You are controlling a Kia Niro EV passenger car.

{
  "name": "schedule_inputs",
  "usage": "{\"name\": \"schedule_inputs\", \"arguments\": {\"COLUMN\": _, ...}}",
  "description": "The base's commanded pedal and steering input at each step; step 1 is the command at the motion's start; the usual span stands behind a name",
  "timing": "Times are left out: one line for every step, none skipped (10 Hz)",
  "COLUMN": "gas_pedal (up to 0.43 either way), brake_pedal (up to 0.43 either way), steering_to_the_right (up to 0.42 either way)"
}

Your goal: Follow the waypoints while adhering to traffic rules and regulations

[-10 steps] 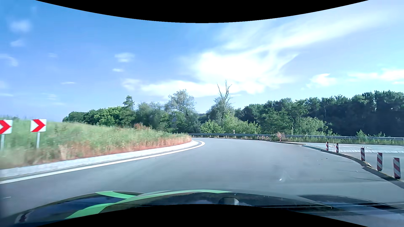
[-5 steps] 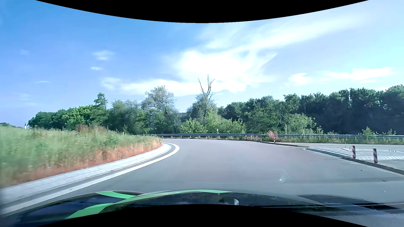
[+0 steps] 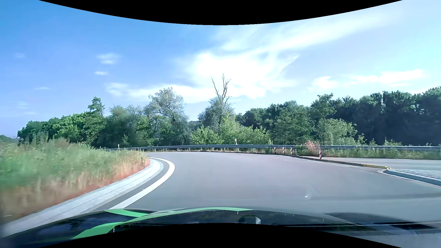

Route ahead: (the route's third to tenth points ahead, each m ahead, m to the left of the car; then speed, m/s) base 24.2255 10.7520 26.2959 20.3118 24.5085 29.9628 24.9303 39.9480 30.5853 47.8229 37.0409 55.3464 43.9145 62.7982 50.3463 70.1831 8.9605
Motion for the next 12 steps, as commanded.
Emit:
{"name": "schedule_inputs", "arguments": {"gas_pedal": 0.039, "brake_pedal": 0.0, "steering_to_the_right": -0.071}}
{"name": "schedule_inputs", "arguments": {"gas_pedal": 0.039, "brake_pedal": 0.0, "steering_to_the_right": -0.093}}
{"name": "schedule_inputs", "arguments": {"gas_pedal": 0.039, "brake_pedal": 0.0, "steering_to_the_right": -0.114}}
{"name": "schedule_inputs", "arguments": {"gas_pedal": 0.039, "brake_pedal": 0.0, "steering_to_the_right": -0.128}}
{"name": "schedule_inputs", "arguments": {"gas_pedal": 0.028, "brake_pedal": 0.0, "steering_to_the_right": -0.14}}
{"name": "schedule_inputs", "arguments": {"gas_pedal": 0.028, "brake_pedal": 0.0, "steering_to_the_right": -0.15}}
{"name": "schedule_inputs", "arguments": {"gas_pedal": 0.028, "brake_pedal": 0.0, "steering_to_the_right": -0.156}}
{"name": "schedule_inputs", "arguments": {"gas_pedal": 0.039, "brake_pedal": 0.0, "steering_to_the_right": -0.165}}
{"name": "schedule_inputs", "arguments": {"gas_pedal": 0.047, "brake_pedal": 0.0, "steering_to_the_right": -0.169}}
{"name": "schedule_inputs", "arguments": {"gas_pedal": 0.059, "brake_pedal": 0.0, "steering_to_the_right": -0.171}}
{"name": "schedule_inputs", "arguments": {"gas_pedal": 0.079, "brake_pedal": 0.0, "steering_to_the_right": -0.172}}
{"name": "schedule_inputs", "arguments": {"gas_pedal": 0.087, "brake_pedal": 0.0, "steering_to_the_right": -0.173}}
